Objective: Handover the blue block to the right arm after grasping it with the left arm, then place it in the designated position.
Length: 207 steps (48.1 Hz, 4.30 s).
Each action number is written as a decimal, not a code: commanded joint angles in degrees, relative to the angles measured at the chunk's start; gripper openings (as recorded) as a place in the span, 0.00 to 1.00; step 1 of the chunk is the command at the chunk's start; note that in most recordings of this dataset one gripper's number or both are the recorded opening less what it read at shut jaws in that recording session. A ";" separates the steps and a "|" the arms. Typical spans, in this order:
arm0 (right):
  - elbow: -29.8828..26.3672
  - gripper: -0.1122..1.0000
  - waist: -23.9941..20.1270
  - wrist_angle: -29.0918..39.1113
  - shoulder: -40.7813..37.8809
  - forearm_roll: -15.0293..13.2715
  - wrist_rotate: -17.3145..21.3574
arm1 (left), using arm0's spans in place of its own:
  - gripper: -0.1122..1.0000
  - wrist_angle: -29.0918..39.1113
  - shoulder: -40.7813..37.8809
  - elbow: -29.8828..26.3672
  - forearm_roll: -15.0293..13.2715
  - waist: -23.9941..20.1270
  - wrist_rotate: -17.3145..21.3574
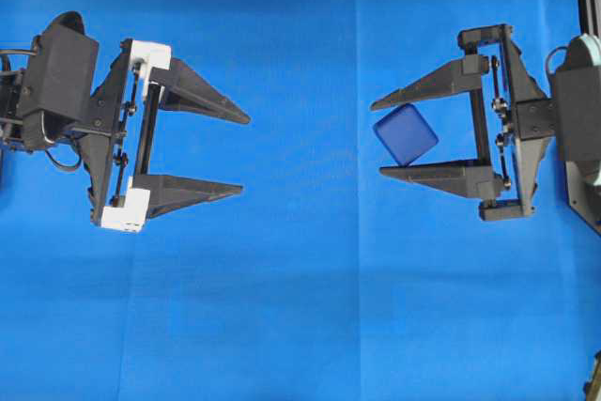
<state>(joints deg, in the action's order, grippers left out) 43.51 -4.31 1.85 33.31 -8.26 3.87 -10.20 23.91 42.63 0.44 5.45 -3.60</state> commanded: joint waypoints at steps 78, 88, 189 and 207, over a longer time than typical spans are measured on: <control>-10.02 0.52 4.83 -3.34 -9.93 -1.32 -0.62 | 0.94 -0.26 0.88 -0.88 0.18 0.44 0.09; -9.93 0.52 4.83 -2.46 -9.84 -1.32 -0.26 | 0.94 -0.35 0.88 -0.79 0.09 0.44 0.09; -1.85 0.52 2.02 -7.12 -20.92 0.53 3.69 | 0.94 -0.53 2.72 0.97 0.09 -0.79 0.00; -4.04 0.52 2.90 -14.94 -33.22 0.79 5.01 | 0.94 -0.70 2.72 0.88 0.09 -0.88 0.00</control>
<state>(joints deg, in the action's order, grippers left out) 41.22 -2.02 -11.60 1.14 -7.65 8.79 -10.20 26.28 44.65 0.44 4.83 -3.60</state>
